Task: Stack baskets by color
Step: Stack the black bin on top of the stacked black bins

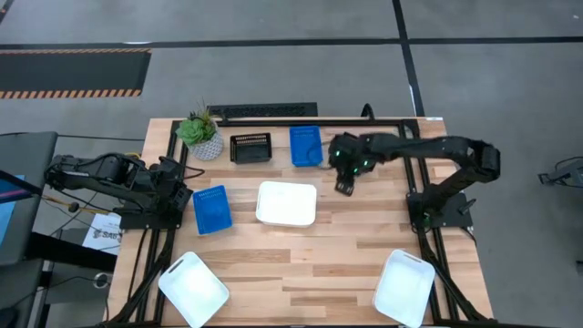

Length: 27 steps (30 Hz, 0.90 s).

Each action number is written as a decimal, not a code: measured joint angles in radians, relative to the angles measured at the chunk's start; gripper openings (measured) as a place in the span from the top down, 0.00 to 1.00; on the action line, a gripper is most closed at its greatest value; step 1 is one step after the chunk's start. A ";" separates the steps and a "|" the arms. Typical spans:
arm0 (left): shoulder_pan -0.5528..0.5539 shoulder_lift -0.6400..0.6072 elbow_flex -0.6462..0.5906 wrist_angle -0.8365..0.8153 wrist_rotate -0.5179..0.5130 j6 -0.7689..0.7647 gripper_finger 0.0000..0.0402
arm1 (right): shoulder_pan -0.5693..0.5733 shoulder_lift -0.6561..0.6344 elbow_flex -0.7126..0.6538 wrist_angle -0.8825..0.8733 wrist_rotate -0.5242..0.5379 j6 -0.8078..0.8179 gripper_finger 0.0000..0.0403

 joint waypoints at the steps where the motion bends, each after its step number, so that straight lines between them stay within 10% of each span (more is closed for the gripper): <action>1: 0.000 0.000 0.000 0.000 0.000 0.000 0.63 | 0.032 0.001 -0.003 0.048 0.000 0.025 0.46; 12: 0.000 0.000 0.000 0.001 -0.024 0.021 0.63 | 0.191 0.053 0.063 0.657 0.214 -0.092 0.47; 27: 0.000 0.000 0.000 0.002 -0.024 0.032 0.63 | 0.084 0.572 0.752 0.354 0.209 -0.314 0.49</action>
